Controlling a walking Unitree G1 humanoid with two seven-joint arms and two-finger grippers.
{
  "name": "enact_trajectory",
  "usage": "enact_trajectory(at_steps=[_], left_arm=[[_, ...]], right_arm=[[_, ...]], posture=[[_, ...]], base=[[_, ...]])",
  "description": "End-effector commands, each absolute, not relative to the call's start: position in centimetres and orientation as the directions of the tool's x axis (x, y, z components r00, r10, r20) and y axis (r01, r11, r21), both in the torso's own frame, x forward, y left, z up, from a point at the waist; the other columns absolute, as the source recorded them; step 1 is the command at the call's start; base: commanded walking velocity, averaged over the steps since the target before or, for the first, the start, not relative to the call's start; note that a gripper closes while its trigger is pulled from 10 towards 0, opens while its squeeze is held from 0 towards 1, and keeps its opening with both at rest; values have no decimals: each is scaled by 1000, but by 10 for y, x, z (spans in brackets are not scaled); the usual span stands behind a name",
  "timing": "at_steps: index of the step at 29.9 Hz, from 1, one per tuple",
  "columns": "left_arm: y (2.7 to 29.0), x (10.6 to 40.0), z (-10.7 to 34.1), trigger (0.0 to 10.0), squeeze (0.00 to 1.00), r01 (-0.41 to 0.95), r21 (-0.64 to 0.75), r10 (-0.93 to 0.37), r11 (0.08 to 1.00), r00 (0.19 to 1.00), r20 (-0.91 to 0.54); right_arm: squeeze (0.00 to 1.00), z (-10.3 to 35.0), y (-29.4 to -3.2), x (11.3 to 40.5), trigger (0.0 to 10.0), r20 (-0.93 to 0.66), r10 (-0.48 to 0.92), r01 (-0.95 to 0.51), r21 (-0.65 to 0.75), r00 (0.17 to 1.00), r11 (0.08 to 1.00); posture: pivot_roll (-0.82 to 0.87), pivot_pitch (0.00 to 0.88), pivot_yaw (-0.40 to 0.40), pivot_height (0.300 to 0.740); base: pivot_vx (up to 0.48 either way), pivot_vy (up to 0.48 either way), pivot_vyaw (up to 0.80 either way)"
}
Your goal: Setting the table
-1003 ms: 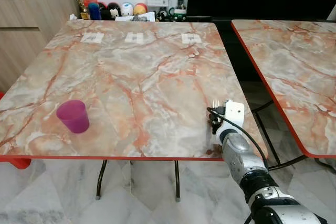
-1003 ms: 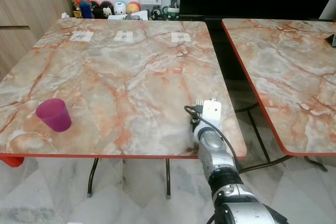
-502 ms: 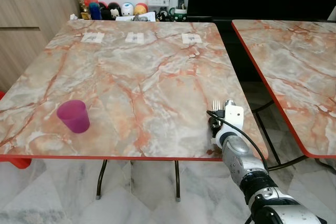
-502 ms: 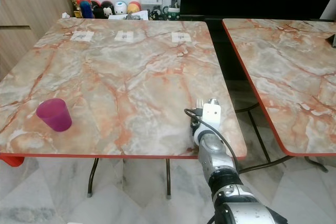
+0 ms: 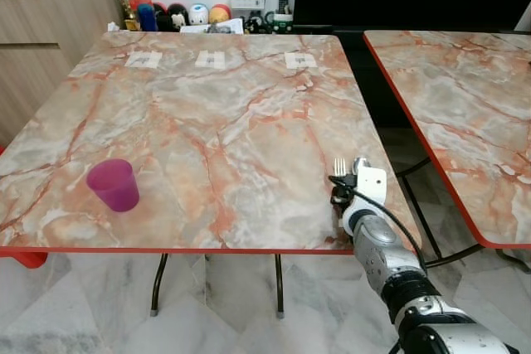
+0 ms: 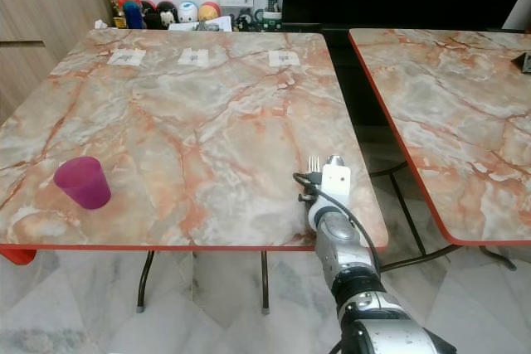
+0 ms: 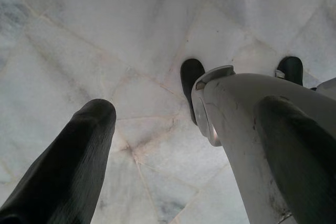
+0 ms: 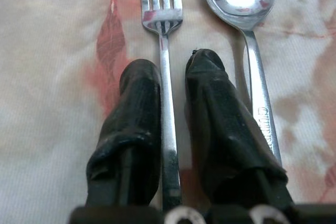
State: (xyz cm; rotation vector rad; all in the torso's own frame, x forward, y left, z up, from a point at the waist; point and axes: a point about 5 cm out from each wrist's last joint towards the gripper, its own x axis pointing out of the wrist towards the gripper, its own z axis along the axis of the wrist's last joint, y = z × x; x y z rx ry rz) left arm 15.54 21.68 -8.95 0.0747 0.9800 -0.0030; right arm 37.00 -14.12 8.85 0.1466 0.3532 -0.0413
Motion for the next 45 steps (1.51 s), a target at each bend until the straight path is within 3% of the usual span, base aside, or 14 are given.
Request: enact_trajectory(at_steps=[1, 19, 26, 28, 29, 45], left_arm=[[218, 144, -94, 10000, 0, 38, 59, 31, 998, 520, -853], [214, 143, -95, 10000, 0, 48, 53, 21, 997, 513, -858], [211, 142, -96, 10000, 0, 49, 53, 21, 997, 509, -861], [209, 142, -97, 10000, 0, 52, 52, 19, 997, 506, -862], [208, 142, -97, 10000, 0, 54, 52, 18, 997, 505, -863], [209, 138, -98, 10000, 0, 70, 58, 15, 996, 496, -868]], right_arm=[[0, 74, -138, 363, 0, -411, 4, 59, 141, 912, 988], [0, 75, -136, 363, 0, -396, 25, 19, 108, 918, 994], [0, 98, -132, 370, 0, -203, 42, -9, 162, 978, 987], [0, 108, -131, 371, 4275, -129, 51, -30, 161, 990, 987], [0, 114, -130, 371, 10000, -80, 58, -45, 165, 995, 985], [0, 142, -140, 347, 10000, 194, 38, -65, 136, 980, 989]], posture=[[54, 134, -23, 740], [48, 139, -26, 740], [47, 140, -27, 740], [46, 140, -27, 740], [43, 139, -27, 740], [29, 105, -34, 740]], base=[[0, 0, 0], [0, 0, 0], [0, 0, 0], [0, 0, 0], [0, 0, 0], [0, 0, 0]])
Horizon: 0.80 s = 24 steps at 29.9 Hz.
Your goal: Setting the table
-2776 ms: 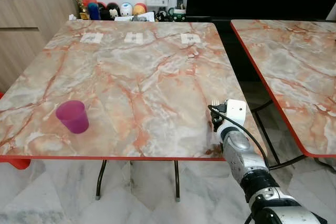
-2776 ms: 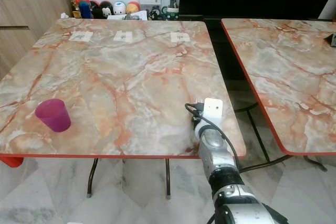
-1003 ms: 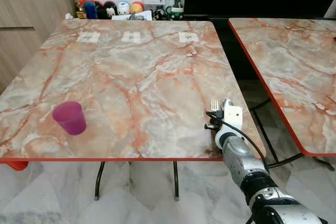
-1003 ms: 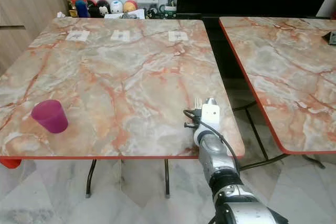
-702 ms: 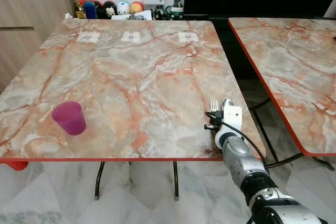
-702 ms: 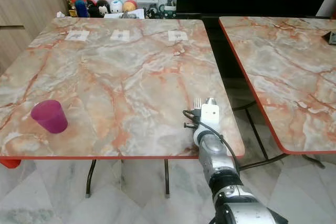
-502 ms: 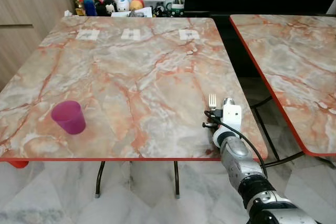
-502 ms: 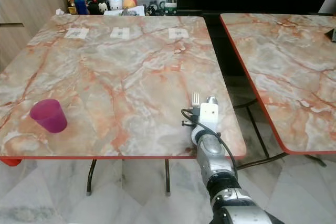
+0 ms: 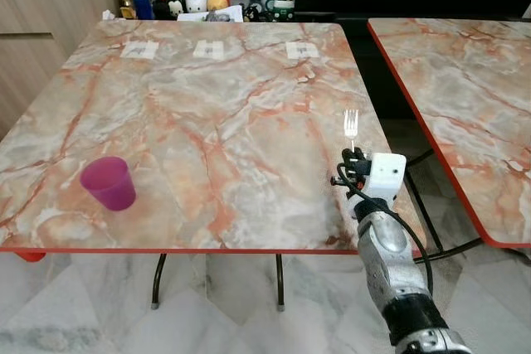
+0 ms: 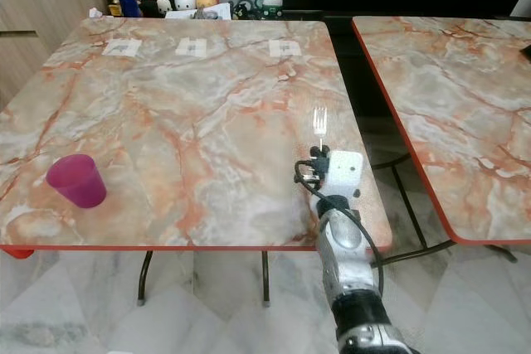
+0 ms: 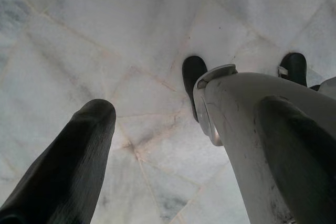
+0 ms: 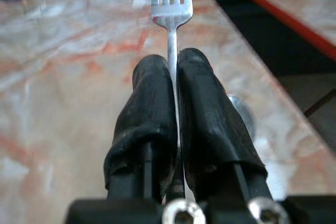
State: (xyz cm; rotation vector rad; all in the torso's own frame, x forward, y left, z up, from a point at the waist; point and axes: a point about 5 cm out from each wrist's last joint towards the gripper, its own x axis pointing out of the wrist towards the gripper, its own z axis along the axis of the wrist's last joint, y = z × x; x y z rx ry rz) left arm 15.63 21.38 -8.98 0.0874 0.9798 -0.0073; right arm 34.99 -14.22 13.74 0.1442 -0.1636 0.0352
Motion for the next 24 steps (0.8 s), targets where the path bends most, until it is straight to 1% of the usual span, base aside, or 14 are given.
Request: enact_trajectory(at_steps=[1, 4, 11, 24], left_arm=[[209, 138, -98, 10000, 0, 72, 58, 15, 996, 495, -869], [209, 137, -98, 10000, 0, 88, 54, 3, 995, 495, -869], [206, 140, -98, 10000, 0, 101, 53, -4, 993, 498, -867], [203, 144, -97, 10000, 0, 97, 51, -4, 994, 500, -866]], right_arm=[[0, 142, -140, 345, 10000, 197, 40, -67, 133, 980, 989], [0, 137, -141, 342, 10000, 172, 42, -63, 117, 984, 991], [0, 142, -137, 341, 10000, 187, 36, -63, 142, 982, 988], [0, 149, -137, 342, 10000, 184, 17, -46, 152, 983, 987]], posture=[[24, 99, -33, 740], [20, 92, -32, 740], [21, 82, -30, 740], [24, 120, -33, 740]], base=[[0, 0, 0], [0, 0, 0], [0, -447, 0], [0, -455, 0]])
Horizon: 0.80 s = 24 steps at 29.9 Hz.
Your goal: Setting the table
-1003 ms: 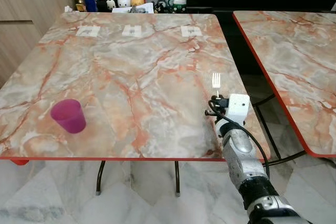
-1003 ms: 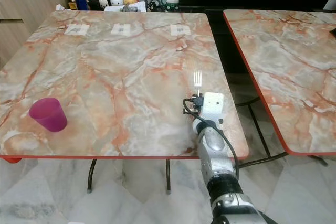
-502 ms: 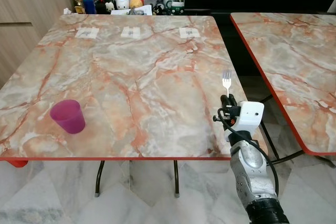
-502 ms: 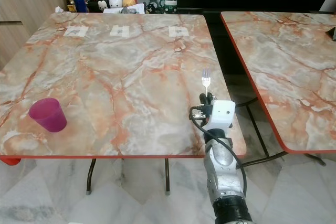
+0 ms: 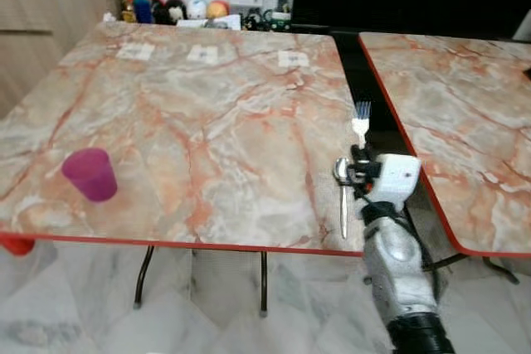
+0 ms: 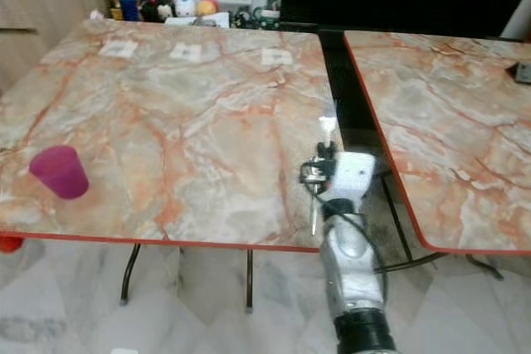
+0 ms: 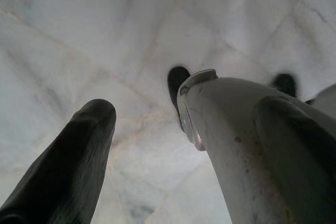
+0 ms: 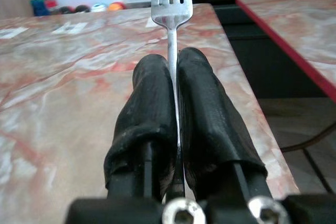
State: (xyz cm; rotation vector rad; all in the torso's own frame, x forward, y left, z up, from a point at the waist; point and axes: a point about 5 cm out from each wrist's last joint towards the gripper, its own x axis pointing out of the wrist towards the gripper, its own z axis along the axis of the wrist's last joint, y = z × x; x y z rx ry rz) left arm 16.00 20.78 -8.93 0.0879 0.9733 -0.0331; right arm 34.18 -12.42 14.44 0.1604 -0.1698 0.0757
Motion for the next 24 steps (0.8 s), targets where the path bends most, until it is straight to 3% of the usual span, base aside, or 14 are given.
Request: enact_trajectory(at_steps=[1, 24], left_arm=[[203, 144, -97, 10000, 0, 96, 51, -4, 994, 501, -866], [199, 147, -97, 10000, 0, 101, 52, -6, 993, 508, -862]], right_arm=[[0, 149, -137, 342, 10000, 183, 17, -45, 153, 983, 987], [0, 151, -148, 344, 10000, 172, -39, 12, 159, 984, 987]], posture=[[24, 123, -33, 740], [19, 141, -24, 740]], base=[[0, -454, 0], [0, -454, 0]])
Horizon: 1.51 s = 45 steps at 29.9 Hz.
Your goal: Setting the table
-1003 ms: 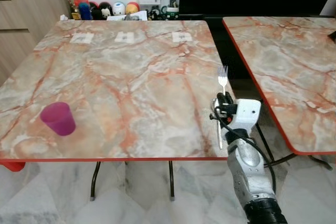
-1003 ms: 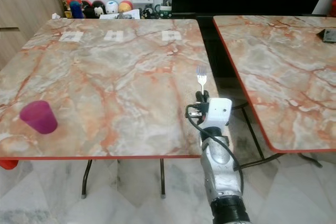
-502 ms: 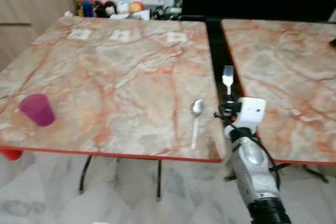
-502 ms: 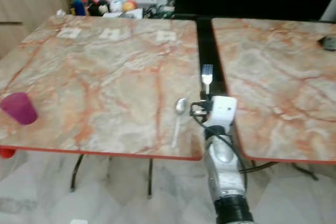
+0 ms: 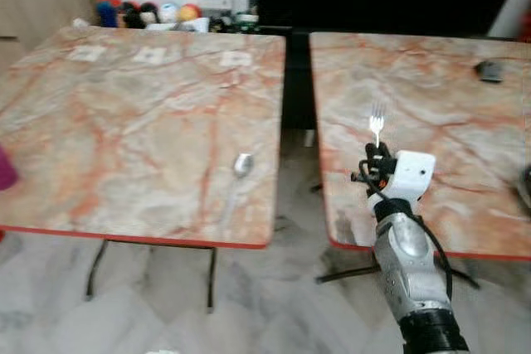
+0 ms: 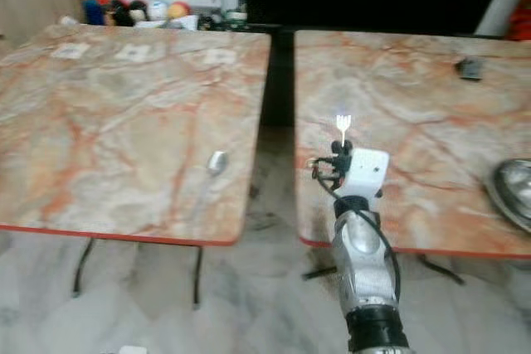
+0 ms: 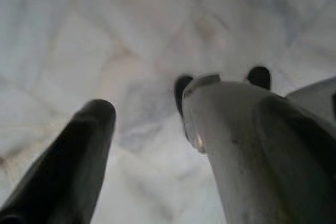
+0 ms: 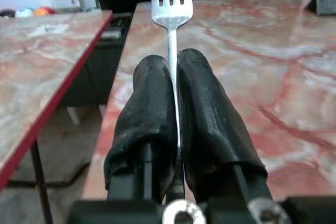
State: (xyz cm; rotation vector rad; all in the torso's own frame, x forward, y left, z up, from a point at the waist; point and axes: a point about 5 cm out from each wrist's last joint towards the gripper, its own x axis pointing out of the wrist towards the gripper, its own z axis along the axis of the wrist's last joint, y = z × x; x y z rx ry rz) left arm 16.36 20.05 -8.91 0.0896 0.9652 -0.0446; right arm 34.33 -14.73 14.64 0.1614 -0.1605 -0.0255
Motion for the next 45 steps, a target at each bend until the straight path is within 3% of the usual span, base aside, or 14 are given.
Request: enact_trajectory(at_steps=[1, 19, 27, 30, 37, 45], left_arm=[[198, 147, -97, 10000, 0, 103, 51, -8, 993, 507, -862], [170, 155, -97, 10000, 0, 123, 33, -36, 992, 521, -853], [186, 156, -95, 10000, 0, 115, 43, -26, 992, 537, -843], [193, 155, -94, 10000, 0, 102, 55, -10, 993, 547, -837], [191, 160, -92, 10000, 0, 107, 57, -12, 993, 552, -834], [186, 164, -91, 10000, 0, 113, 47, -24, 993, 556, -831]], right_arm=[[0, 151, -149, 344, 10000, 171, -43, 16, 158, 984, 987], [0, 159, -156, 346, 10000, 200, -74, 41, 163, 977, 986], [0, 174, -163, 346, 10000, 274, -115, 65, 186, 955, 980], [0, 193, -174, 345, 10000, 357, -165, 103, 188, 919, 977], [0, 210, -203, 347, 10000, 388, -268, 211, 183, 882, 960], [0, 196, -237, 356, 10000, 230, -395, 385, 89, 889, 919]], posture=[[18, 142, -23, 740], [17, 140, -24, 740], [16, 134, -24, 740], [15, 132, -25, 740], [12, 132, -23, 740], [11, 137, -19, 740]], base=[[0, -454, 0], [0, -455, 0], [0, -455, 0], [0, -295, 0], [0, 0, 0], [0, 0, 0]])
